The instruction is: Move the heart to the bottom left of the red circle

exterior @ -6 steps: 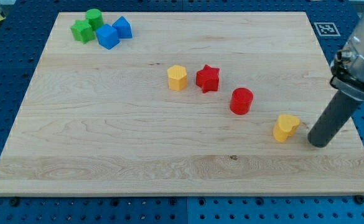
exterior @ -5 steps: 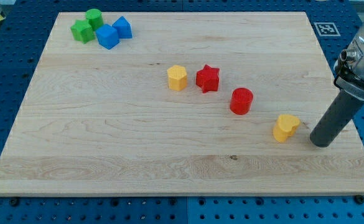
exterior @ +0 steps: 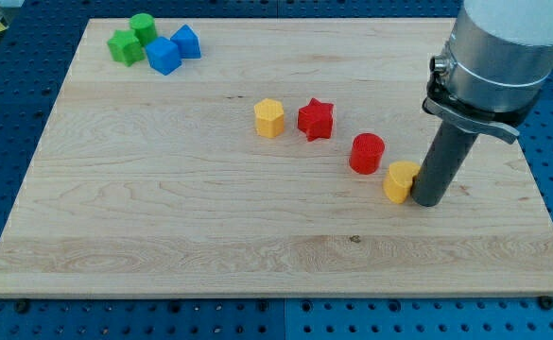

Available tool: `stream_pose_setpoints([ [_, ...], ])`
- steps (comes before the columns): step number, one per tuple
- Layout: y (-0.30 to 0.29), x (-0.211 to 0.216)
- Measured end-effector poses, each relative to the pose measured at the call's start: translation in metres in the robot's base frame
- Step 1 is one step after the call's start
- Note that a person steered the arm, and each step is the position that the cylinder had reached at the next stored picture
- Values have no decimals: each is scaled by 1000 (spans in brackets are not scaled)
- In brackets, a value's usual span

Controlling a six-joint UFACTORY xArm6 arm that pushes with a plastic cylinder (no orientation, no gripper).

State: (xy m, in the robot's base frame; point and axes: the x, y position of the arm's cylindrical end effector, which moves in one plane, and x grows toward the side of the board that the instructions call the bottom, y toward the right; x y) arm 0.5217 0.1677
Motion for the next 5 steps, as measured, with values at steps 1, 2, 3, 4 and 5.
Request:
stream_pose_setpoints([
  [1,10,-10],
  [2,13,-20],
  [3,13,-20],
  [4,1,-20],
  [5,-23,-20],
])
